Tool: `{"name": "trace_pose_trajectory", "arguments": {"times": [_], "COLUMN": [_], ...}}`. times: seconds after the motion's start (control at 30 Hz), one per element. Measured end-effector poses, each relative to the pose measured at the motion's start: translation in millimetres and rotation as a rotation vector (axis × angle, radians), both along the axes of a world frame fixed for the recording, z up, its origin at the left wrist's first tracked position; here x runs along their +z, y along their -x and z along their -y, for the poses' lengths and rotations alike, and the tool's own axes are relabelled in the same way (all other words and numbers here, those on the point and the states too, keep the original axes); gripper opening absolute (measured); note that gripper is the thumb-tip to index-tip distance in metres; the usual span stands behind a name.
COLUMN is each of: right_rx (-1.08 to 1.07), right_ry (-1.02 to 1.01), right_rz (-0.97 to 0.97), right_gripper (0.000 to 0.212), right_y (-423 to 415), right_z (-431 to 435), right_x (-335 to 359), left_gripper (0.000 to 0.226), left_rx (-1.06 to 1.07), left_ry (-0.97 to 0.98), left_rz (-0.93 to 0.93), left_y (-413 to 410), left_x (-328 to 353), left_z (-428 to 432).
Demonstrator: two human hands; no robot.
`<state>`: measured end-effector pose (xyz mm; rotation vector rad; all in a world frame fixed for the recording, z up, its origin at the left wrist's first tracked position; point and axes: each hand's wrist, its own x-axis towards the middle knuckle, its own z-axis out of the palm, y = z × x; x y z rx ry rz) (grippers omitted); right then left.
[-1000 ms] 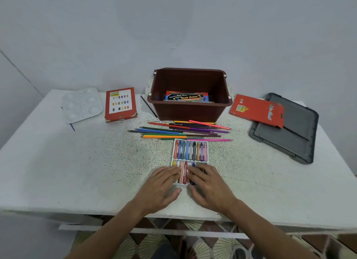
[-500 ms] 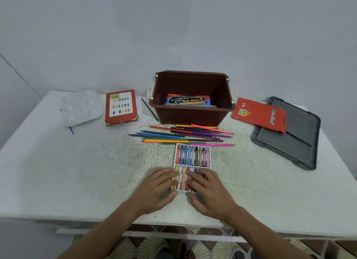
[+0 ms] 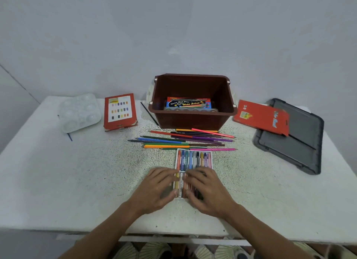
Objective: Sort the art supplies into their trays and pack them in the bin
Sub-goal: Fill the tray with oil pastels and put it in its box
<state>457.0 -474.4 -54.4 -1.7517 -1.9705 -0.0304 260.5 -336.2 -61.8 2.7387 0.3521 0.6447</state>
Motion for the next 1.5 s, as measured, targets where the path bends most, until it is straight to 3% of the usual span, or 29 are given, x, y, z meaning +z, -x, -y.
{"name": "trace_pose_trajectory", "arguments": {"times": [0.13, 0.33, 0.7, 1.0, 1.27, 1.5], "right_rx": [-0.111, -0.069, -0.089, -0.077, -0.176, -0.173], "right_ry": [0.012, 0.102, 0.137, 0.167, 0.106, 0.126], "right_rz": [-0.011, 0.049, -0.037, 0.08, 0.014, 0.065], "right_gripper": [0.038, 0.036, 0.044, 0.039, 0.041, 0.042], "right_y": [-13.5, -23.2, -28.9, -34.6, -41.1, -46.3], "right_z": [-21.8, -40.7, -31.1, -25.8, -12.3, -1.9], "right_x": [8.1, 9.8, 2.2, 2.6, 4.3, -4.1], "left_gripper": [0.049, 0.056, 0.058, 0.054, 0.065, 0.059], "left_rx": [0.065, -0.017, -0.038, -0.075, -0.116, -0.128], "left_ry": [-0.004, -0.074, -0.086, -0.119, -0.12, -0.097], "left_rz": [-0.1, -0.229, -0.223, -0.238, -0.261, -0.239], "left_y": [-23.0, -36.1, -31.7, -39.5, -55.8, -59.2], "left_x": [8.1, 12.1, 6.7, 6.2, 8.3, 9.3], "left_z": [-19.9, -41.6, -47.0, -48.3, -33.3, -30.5]}}
